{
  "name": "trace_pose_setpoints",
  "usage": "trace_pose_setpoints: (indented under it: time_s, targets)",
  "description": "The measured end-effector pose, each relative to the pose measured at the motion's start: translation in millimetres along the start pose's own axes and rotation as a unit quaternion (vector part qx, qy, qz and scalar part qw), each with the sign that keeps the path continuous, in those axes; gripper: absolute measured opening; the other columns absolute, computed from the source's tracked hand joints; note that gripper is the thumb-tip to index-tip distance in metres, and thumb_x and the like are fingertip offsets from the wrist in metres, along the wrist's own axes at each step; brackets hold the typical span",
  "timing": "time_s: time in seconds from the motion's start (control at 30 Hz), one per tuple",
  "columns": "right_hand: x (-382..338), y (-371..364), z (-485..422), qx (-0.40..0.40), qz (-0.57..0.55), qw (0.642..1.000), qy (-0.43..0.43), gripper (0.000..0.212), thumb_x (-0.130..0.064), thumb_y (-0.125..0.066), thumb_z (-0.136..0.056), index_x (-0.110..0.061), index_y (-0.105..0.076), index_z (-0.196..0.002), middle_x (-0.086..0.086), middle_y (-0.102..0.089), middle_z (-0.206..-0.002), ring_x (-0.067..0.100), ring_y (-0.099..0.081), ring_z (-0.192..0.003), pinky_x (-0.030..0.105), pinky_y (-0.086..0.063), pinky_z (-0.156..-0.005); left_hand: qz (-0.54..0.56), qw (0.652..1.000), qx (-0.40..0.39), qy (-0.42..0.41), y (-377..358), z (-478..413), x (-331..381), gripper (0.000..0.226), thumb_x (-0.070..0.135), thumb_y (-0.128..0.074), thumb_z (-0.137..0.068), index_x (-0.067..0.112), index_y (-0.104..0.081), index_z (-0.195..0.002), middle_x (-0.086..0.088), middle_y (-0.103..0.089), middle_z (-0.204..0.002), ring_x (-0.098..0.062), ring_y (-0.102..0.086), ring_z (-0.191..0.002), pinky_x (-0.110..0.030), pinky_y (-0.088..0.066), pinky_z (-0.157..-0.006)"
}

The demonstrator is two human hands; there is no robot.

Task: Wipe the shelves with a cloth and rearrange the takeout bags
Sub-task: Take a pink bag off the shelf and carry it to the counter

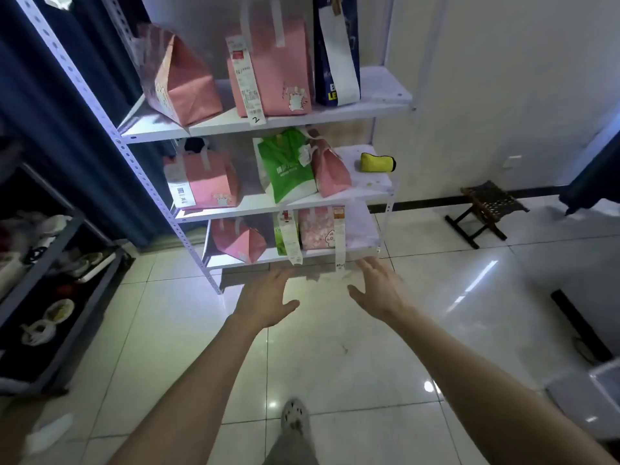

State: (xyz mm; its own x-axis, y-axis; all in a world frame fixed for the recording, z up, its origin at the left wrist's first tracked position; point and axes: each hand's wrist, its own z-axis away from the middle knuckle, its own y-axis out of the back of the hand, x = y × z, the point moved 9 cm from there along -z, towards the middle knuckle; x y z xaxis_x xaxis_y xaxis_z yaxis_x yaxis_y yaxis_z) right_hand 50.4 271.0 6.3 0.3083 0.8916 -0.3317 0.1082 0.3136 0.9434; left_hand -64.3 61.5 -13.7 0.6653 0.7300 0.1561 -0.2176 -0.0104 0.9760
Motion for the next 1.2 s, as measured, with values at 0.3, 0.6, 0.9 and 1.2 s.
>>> trace_pose_setpoints:
  time_s: [0.3, 0.6, 0.9, 1.2]
  targets:
    - [36, -58, -97, -0.074, -0.003, 0.996, -0.055, 0.064, -0.046, -0.065, -0.096, -0.025, -0.048, -0.153, 0.001, -0.054, -0.152, 0.030, -0.064, -0.124, 0.042, -0.057, -0.097, 0.023, 0.998, -0.060, 0.010, -40, -108, -37, 0.077, 0.060, -0.066, -0.097, 0.033, -0.037, -0.163, 0.004, -0.054, -0.158, -0.025, -0.058, -0.138, -0.041, -0.053, -0.104]
    - [66, -117, -182, -0.144, -0.033, 0.982, -0.117, 0.073, -0.051, -0.062, -0.098, -0.022, -0.038, -0.160, 0.002, -0.042, -0.163, 0.032, -0.060, -0.132, 0.044, -0.053, -0.107, 0.098, 0.986, -0.132, 0.025, -80, -221, -71, 0.075, 0.056, -0.063, -0.101, 0.032, -0.033, -0.166, 0.002, -0.053, -0.160, -0.024, -0.058, -0.140, -0.045, -0.050, -0.111]
    - [113, -139, -247, -0.189, -0.052, 0.974, -0.118, 0.072, -0.048, -0.062, -0.099, -0.021, -0.038, -0.161, 0.004, -0.037, -0.166, 0.031, -0.056, -0.137, 0.045, -0.052, -0.107, 0.162, 0.971, -0.162, 0.065, -114, -293, -62, 0.076, 0.057, -0.065, -0.100, 0.033, -0.034, -0.166, 0.002, -0.054, -0.159, -0.021, -0.059, -0.138, -0.047, -0.052, -0.110]
    - [188, -180, -315, -0.231, -0.095, 0.963, -0.100, 0.070, -0.049, -0.061, -0.101, -0.020, -0.039, -0.161, 0.002, -0.043, -0.162, 0.028, -0.054, -0.140, 0.043, -0.047, -0.114, 0.261, 0.935, -0.143, 0.192, -182, -356, -43, 0.069, 0.053, -0.070, -0.099, 0.034, -0.043, -0.159, 0.006, -0.057, -0.154, -0.018, -0.061, -0.135, -0.044, -0.050, -0.111]
